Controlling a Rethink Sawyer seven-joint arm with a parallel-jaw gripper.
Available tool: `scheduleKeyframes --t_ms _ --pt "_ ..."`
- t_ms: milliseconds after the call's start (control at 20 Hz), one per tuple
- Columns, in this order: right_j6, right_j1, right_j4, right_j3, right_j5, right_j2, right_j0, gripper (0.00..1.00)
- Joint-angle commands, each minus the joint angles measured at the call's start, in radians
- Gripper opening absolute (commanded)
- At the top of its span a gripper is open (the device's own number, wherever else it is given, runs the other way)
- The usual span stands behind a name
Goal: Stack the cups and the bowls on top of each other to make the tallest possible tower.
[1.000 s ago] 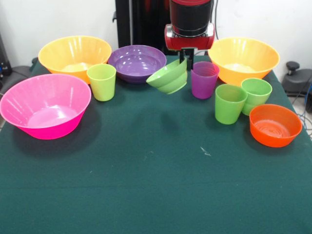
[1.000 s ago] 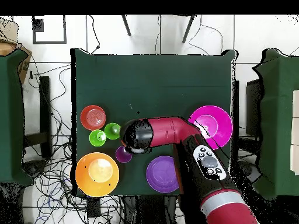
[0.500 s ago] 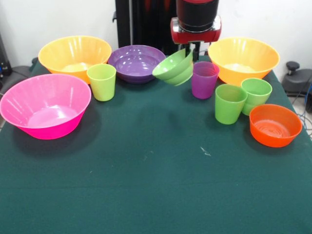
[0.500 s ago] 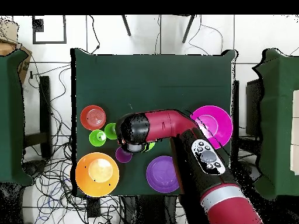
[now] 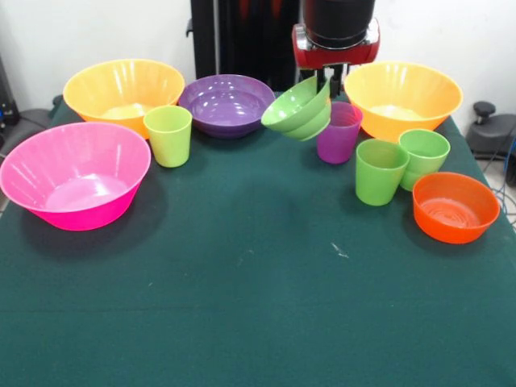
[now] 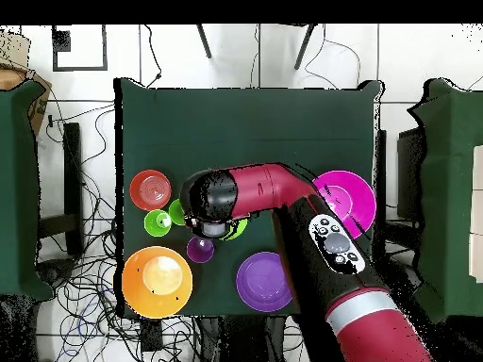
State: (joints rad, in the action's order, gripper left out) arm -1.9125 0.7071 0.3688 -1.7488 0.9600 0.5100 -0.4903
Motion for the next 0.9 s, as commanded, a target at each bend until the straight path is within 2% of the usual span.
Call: scheduleKeyframes --t_ms 50,150,400,900 --pt "0.313 -0.096 0.120 0.060 0.031 0.073 -0.019 0.00" --pt "0.295 -0.093 0.142 0.039 -0.014 0.077 -0.025 0.00" --pt "0.296 -0.106 0.173 0.056 -0.032 0.097 -0.034 0.00" --pt "0.300 -0.079 0.243 0.009 -0.058 0.144 -0.078 0.00"
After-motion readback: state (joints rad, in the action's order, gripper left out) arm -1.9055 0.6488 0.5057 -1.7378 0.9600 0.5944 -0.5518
